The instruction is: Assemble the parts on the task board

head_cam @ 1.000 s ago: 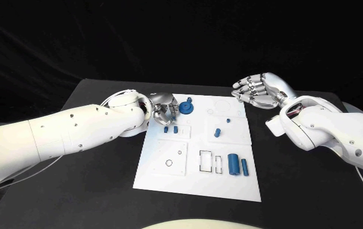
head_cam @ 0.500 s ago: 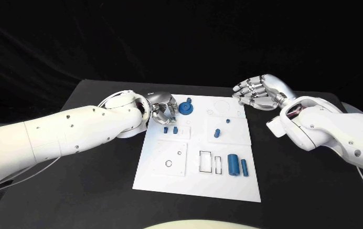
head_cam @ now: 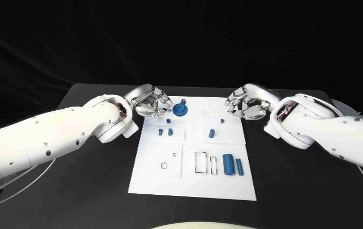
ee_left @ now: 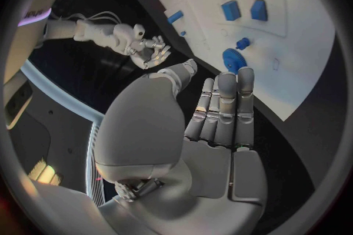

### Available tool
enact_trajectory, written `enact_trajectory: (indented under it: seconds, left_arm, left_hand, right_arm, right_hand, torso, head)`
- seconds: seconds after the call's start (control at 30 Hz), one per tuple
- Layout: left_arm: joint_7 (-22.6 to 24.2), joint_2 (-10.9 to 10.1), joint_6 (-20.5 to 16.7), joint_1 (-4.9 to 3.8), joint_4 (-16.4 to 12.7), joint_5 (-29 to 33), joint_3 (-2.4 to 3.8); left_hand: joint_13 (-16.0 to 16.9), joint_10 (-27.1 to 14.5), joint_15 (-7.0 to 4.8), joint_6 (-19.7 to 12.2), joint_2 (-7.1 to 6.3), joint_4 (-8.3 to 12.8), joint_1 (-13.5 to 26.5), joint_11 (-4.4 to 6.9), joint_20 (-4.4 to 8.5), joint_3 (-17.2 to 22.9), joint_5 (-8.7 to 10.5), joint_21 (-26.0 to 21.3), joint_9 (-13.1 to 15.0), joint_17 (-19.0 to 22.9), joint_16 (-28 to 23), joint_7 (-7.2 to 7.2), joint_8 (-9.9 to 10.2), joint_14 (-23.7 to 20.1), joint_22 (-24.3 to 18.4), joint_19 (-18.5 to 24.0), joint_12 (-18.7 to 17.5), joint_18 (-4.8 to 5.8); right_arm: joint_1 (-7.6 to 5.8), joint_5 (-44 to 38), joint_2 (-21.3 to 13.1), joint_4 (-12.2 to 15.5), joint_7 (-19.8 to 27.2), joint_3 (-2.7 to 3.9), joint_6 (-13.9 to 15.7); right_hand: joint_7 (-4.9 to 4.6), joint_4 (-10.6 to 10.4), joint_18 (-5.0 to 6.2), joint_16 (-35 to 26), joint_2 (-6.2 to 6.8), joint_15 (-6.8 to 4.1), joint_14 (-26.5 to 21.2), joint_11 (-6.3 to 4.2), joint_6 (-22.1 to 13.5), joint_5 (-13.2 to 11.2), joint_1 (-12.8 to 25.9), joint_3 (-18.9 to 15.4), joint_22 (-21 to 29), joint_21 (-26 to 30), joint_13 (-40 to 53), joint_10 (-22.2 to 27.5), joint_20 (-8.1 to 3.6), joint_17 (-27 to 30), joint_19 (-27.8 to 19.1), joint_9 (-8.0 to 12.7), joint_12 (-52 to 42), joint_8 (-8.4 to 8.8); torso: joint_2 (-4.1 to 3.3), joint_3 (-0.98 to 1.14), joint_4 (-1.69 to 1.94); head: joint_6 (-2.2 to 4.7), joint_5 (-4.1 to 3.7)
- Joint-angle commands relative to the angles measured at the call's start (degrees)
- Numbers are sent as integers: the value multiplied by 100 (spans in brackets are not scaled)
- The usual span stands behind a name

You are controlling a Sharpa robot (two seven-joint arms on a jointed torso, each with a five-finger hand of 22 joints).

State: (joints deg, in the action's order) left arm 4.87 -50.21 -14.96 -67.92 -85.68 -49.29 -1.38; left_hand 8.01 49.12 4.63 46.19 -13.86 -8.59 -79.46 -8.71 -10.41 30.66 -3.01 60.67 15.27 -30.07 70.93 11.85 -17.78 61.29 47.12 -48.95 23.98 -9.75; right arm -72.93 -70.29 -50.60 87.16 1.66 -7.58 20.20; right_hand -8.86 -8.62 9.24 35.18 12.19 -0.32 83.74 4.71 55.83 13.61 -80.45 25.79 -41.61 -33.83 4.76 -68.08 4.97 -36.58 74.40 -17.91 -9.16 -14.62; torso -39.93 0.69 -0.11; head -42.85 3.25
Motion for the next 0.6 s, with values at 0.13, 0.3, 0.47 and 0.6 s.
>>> enact_trajectory:
  seconds: [0.13,0.3,0.47,0.6]
  left_arm:
    - [1383,-118,-338,-3,-170,3187,7]
    - [1681,-178,-295,-3,-276,4064,7]
    - [1798,-215,-251,-3,-340,4385,7]
    - [1822,-234,-226,-3,-357,4481,6]
  left_hand:
    - [30,98,-55,74,52,-66,-35,60,59,-10,-24,-130,-1,167,-220,-44,-49,-127,-103,3,152,-90]
    - [30,111,-71,129,90,-53,-95,76,75,28,-25,-186,4,230,-274,-65,-82,-147,-138,-1,198,-89]
    - [27,109,-74,149,100,-43,-119,78,80,48,-27,-203,7,250,-291,-68,-95,-156,-149,-4,209,-88]
    - [27,109,-74,153,100,-42,-121,77,80,49,-26,-206,7,253,-294,-67,-97,-158,-150,-4,211,-88]
  right_arm:
    - [72,-2136,111,-12,-741,0,-402]
    - [144,-2541,262,-86,-907,0,-399]
    - [213,-2724,403,-144,-970,0,-464]
    - [248,-2807,487,-181,-995,0,-523]
  right_hand:
    - [-32,-56,-254,1419,105,38,145,16,-20,-48,110,113,-1495,-1672,2,87,35,-1161,310,-14,144,66]
    - [-68,-71,-412,2720,184,74,205,73,-56,-56,176,203,-2662,-2965,12,132,74,-2241,516,-47,233,109]
    - [-100,-60,-489,3273,191,106,229,106,-86,-56,196,273,-3203,-3562,-2,168,128,-2687,627,-75,300,144]
    - [-98,-47,-531,3509,186,111,257,105,-76,-54,194,305,-3432,-3828,-3,152,142,-2888,711,-92,311,146]
  torso:
    - [-7,-5,0]
    - [-10,-9,-3]
    - [-10,-13,8]
    - [-12,-14,11]
  head:
    - [11,-121]
    - [7,-143]
    - [-6,-183]
    - [-17,-188]
